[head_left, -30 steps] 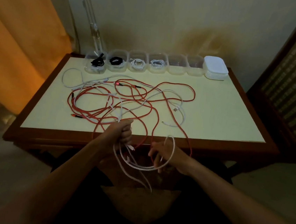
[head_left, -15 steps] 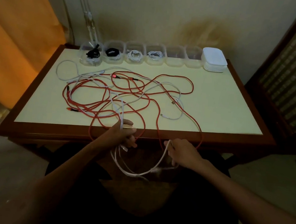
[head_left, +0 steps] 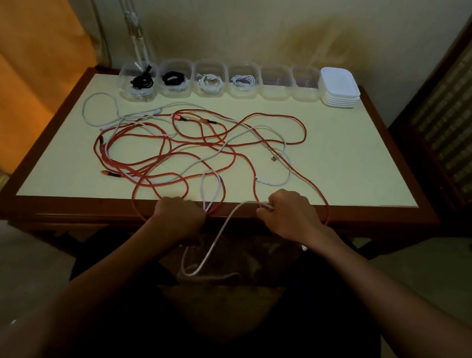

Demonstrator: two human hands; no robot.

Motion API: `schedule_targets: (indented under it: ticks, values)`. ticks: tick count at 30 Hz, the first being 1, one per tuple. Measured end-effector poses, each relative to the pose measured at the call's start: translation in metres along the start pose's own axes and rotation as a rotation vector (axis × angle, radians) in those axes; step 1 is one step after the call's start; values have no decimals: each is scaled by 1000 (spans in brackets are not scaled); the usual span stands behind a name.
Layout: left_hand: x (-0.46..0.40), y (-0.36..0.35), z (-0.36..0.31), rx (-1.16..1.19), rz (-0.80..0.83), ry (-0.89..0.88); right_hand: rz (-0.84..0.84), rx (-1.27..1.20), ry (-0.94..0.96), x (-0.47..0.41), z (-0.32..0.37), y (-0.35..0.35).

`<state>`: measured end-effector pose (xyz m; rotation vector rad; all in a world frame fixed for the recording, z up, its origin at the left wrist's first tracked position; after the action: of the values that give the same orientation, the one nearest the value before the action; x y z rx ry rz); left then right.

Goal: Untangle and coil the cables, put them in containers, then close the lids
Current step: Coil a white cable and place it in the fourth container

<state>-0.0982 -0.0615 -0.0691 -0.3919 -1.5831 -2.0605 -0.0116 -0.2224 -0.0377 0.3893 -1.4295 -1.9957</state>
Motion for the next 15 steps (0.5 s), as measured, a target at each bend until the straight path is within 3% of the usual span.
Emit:
schedule_targets:
  ticks: [2,4,7,8,10,12,15]
  values:
    - [0,11,6,45,-24,13,20,-48,44,0,7,-1]
    - [1,24,8,277,-40,-29,68,-192,72,-2,13,-6]
    - [13,34,0,1054,119,-172,180,-415,68,-1,22,-12]
    - [16,34,-6,1212,186,-225,216,-485,49,1,24,-15]
    - [16,31,-16,1264,199,-320,266,-720,-40,7,25,-22]
    - [11,28,-18,1250,102,-341,276,-882,-106,11,25,-24]
    - [5,23,-16,1283,36,-305,329,-593,-58,10,20,-22]
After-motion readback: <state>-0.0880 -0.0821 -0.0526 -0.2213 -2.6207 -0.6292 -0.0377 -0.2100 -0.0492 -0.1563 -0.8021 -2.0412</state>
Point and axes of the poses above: each hand's wrist, its own x-axis away from the middle knuckle, its own y-axis out of the back of the hand, z = x × y, the point moved 9 cm from there along -x, towards the middle knuckle, and after that the axes turned 9 degrees about y, right-handed, at the moved point
